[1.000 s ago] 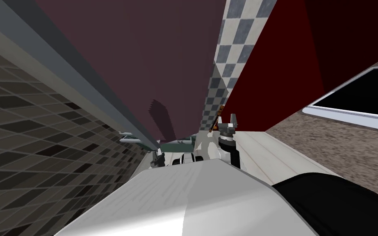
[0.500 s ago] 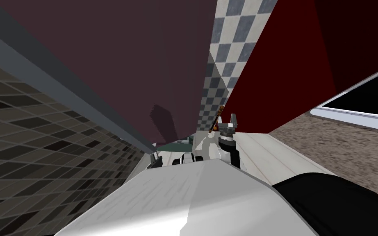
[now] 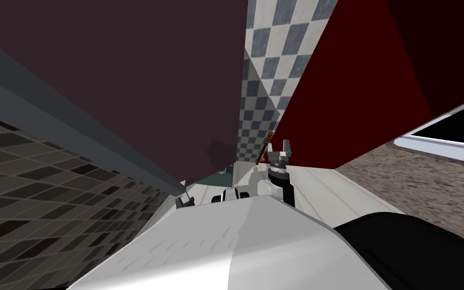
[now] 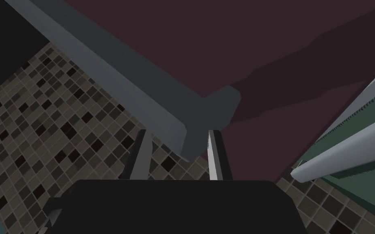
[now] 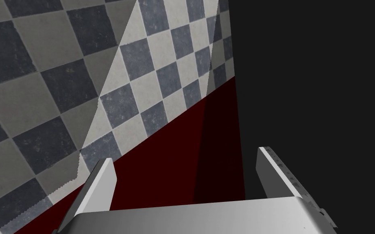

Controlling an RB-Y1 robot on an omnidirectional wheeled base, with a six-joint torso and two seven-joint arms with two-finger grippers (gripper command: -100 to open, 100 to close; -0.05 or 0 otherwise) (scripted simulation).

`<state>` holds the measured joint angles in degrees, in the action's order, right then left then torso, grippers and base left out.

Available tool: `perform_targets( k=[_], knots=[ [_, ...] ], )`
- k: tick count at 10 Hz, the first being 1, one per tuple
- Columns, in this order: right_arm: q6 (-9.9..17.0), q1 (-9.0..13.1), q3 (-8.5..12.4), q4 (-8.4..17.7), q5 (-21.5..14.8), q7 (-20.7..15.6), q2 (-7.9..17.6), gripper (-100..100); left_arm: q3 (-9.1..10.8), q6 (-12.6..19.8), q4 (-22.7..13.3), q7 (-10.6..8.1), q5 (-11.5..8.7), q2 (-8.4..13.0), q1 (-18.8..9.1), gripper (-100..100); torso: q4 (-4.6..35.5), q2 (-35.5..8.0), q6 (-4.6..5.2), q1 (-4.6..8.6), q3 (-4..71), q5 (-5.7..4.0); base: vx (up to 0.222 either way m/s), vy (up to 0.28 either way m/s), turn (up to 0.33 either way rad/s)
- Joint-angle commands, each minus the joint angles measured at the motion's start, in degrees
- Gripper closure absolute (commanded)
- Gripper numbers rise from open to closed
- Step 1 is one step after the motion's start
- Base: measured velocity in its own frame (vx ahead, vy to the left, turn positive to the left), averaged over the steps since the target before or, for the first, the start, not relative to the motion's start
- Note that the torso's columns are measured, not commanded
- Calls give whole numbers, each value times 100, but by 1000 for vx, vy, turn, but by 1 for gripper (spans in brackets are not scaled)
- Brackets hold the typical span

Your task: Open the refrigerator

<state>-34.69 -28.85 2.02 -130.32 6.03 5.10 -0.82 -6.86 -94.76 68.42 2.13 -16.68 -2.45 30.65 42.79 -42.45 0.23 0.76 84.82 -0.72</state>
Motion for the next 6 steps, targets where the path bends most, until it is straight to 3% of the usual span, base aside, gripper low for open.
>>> perform_targets(
  k=[1,3,4,5,6],
  knots=[
    [0,-1,0,0,0,0,0,0,8,-336,211,116,-164,-18,134,100,-7,-11,-12,18,-10,3,-32,-210,125],
    [0,0,0,0,0,0,0,0,20,-427,260,162,-244,-23,215,100,1,-19,6,19,-15,-3,-25,-137,60],
    [0,0,0,0,0,0,0,0,24,-279,148,151,-232,-27,240,100,-2,-10,-2,10,-6,-3,-14,-58,28],
    [0,0,0,0,0,0,1,0,88,-315,143,229,-484,56,258,100,-9,-2,-7,-20,-4,6,32,-225,214],
    [0,-2,0,0,0,0,-1,0,88,-315,143,229,-484,56,258,100,-19,-2,-31,21,-8,6,33,-223,191]
  ],
)
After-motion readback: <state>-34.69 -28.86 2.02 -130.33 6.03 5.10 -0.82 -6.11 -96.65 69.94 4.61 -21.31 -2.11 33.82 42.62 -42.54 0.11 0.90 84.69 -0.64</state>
